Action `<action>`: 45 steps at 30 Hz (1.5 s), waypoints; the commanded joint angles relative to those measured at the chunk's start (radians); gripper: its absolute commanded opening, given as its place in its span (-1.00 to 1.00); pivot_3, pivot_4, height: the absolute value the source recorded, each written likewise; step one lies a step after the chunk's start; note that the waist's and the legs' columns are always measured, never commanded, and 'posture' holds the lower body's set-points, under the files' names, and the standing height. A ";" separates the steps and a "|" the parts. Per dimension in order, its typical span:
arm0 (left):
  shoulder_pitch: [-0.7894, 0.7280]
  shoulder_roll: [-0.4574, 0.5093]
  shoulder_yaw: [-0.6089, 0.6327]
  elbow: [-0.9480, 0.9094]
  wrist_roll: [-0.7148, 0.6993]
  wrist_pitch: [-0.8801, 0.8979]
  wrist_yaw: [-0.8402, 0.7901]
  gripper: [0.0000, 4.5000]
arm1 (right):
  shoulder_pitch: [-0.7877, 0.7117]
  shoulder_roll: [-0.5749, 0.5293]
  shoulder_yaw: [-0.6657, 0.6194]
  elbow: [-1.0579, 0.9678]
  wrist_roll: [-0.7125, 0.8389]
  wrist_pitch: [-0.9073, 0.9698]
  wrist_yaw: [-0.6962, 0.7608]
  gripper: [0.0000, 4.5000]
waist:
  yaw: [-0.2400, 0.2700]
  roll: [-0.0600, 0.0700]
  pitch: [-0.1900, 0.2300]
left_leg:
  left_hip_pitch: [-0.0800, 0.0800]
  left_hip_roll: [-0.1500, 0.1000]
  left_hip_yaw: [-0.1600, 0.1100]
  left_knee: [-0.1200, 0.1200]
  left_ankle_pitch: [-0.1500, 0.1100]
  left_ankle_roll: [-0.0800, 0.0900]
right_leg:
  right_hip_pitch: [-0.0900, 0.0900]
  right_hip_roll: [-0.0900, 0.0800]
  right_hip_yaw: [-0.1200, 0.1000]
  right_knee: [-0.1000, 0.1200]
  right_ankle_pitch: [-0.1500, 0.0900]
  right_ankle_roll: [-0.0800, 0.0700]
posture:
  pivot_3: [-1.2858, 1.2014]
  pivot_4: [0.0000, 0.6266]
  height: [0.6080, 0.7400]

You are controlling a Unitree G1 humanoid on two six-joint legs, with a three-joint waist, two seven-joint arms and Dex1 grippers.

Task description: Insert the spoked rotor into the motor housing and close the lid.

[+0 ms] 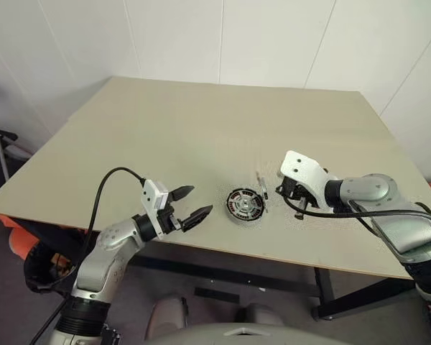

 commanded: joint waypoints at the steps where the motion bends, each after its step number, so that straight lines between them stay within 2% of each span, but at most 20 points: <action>1: -0.019 0.007 0.005 -0.011 -0.002 -0.024 -0.018 1.00 | -0.004 0.037 -0.046 -0.048 0.024 0.032 -0.039 -0.99 | 0.000 0.000 0.000 | 0.000 0.000 0.000 0.000 0.000 0.000 | 0.000 0.000 0.000 0.000 0.000 0.000 | 0.03 -1.00 1.00; 14: -0.023 -0.009 0.012 0.011 0.004 -0.054 -0.006 1.00 | -0.013 0.204 -0.045 -0.085 0.093 0.133 -0.135 -0.99 | 0.000 0.000 0.000 | -0.001 0.000 0.000 -0.001 0.000 0.000 | -0.002 0.000 0.000 0.001 0.000 0.000 | 0.03 -1.00 1.00; 24: -0.042 0.000 0.008 0.019 -0.004 -0.038 -0.027 1.00 | 0.007 0.229 -0.047 -0.086 0.128 0.166 -0.162 -0.99 | 0.000 0.000 0.000 | -0.001 0.000 0.000 -0.001 0.000 -0.001 | -0.002 0.000 0.000 0.000 0.000 0.000 | 0.03 -1.00 1.00; 34: -0.039 0.008 0.002 0.002 -0.005 -0.031 -0.041 1.00 | 0.017 0.320 0.006 0.007 0.119 0.145 -0.215 -0.99 | -0.001 0.000 0.000 | -0.001 0.000 0.000 -0.002 0.000 -0.001 | -0.003 0.000 0.000 0.000 0.000 0.000 | 0.03 -1.00 1.00; 45: -0.024 0.011 0.000 -0.005 -0.002 -0.038 -0.043 1.00 | 0.113 0.340 0.034 0.053 0.118 0.108 -0.225 -0.99 | -0.001 -0.001 -0.002 | 0.000 0.000 0.000 -0.002 0.000 -0.001 | -0.001 0.000 0.000 0.000 0.000 0.000 | 0.03 -1.00 1.00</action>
